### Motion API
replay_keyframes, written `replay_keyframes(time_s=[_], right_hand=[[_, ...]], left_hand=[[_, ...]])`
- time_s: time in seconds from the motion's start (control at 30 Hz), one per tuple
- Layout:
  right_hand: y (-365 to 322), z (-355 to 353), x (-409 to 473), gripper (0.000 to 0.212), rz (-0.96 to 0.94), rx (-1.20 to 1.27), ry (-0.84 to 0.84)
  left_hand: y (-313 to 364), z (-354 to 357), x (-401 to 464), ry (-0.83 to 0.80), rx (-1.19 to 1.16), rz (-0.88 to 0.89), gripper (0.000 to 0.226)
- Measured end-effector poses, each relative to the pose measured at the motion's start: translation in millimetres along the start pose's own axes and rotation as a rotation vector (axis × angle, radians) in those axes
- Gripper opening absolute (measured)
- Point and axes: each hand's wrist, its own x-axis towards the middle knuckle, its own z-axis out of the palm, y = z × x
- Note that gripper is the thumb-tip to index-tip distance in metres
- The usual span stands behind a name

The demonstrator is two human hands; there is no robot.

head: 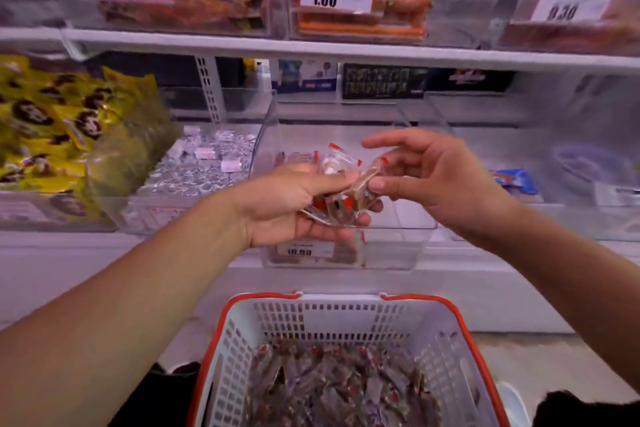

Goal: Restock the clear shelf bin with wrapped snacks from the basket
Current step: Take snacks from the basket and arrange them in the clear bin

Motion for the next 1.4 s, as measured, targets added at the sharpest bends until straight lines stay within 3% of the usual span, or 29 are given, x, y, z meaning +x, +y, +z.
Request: replay_keyframes(time_s=[0.17,0.3,0.4,0.53,0.67,0.87,0.93,1.0,1.1,1.23,1.33,1.4], right_hand=[[25.8,-2.2,30.3,0.027,-0.022,-0.297,0.002],[37.9,-1.4,38.5,0.028,0.003,-0.268,0.006],[41.9,-3.6,41.6,0.031,0.081,-0.275,-0.01],[41.1,-7.1,41.0,0.017,0.09,-0.548,-0.079],[39.3,-5.1,45.4,0.017,0.129,-0.687,-0.167],[45.6,5.5,52.9,0.019,0.293,-0.606,-0.495],[54.0,9.9,57.1,0.033,0.382,-0.574,-0.549],[60.7,13.9,59.2,0.041,0.398,-0.611,-0.527],[66.2,19.7,59.4,0.025,0.424,-0.713,-0.407],[68.2,19.5,58.7,0.04,0.448,-0.729,-0.367],[57.5,14.7,63.0,0.041,0.404,-0.491,-0.282],[56.7,12.2,63.0,0.029,0.36,-0.382,-0.188]], left_hand=[[1.1,-22.6,42.1,0.148,0.227,-0.015,0.025],[-1.4,-30.7,59.2,0.132,0.406,0.008,0.044],[-4.8,-35.4,69.7,0.155,0.449,0.04,0.036],[-19.3,-50.1,79.5,0.281,0.506,0.057,0.028],[-35.9,-59.5,79.4,0.302,0.642,0.004,0.05],[-45.3,-57.7,84.8,0.35,0.704,-0.078,0.044],[-44.3,-57.1,85.9,0.349,0.667,-0.106,0.05],[-42.3,-56.5,85.4,0.348,0.67,-0.119,0.058],[-39.6,-56.4,85.0,0.33,0.637,-0.141,0.061],[-35.8,-55.5,84.0,0.304,0.581,-0.161,0.055],[-30.1,-53.7,81.8,0.227,0.546,-0.155,0.05],[-27.4,-52.8,81.1,0.212,0.547,-0.129,0.049]])
